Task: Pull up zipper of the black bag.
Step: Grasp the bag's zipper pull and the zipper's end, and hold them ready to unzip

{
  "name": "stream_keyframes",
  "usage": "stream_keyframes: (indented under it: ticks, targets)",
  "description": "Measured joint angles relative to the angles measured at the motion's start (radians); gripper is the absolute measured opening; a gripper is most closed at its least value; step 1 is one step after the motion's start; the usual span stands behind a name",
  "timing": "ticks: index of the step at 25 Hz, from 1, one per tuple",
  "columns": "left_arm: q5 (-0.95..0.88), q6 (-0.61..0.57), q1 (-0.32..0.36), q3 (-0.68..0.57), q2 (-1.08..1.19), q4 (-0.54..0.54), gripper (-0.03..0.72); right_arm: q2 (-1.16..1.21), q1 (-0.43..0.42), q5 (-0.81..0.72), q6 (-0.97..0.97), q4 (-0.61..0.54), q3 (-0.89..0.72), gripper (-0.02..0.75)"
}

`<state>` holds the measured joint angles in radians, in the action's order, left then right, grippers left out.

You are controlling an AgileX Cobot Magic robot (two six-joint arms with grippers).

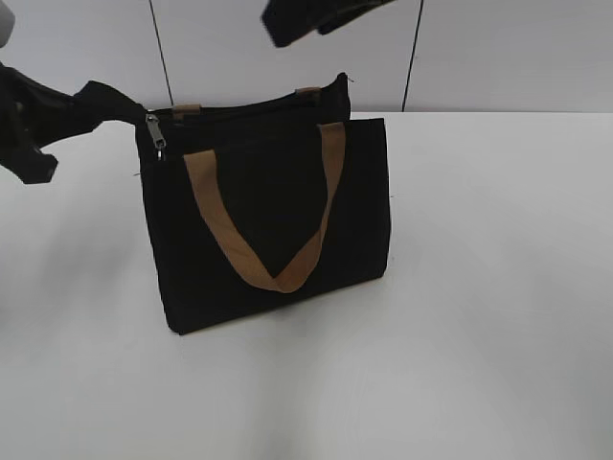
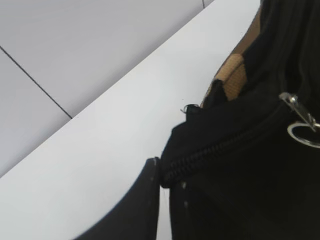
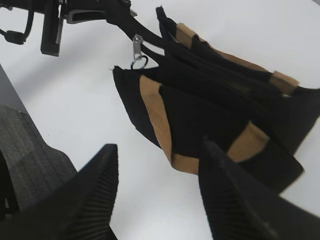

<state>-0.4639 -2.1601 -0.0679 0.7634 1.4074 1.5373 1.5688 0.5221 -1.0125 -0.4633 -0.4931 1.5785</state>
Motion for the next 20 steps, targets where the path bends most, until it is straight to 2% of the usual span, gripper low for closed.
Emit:
stream_keyframes:
  ticks: [10,20]
  targets:
    - [0.094,0.001,0.0,0.0,-0.037,0.0,0.02,0.271,0.175,0.096,0.131,-0.004,0.166,0.361]
    - [0.092,0.001,0.0,0.0,-0.104,0.0,0.02,0.378,0.236,0.219,0.207,-0.004,0.181,0.357]
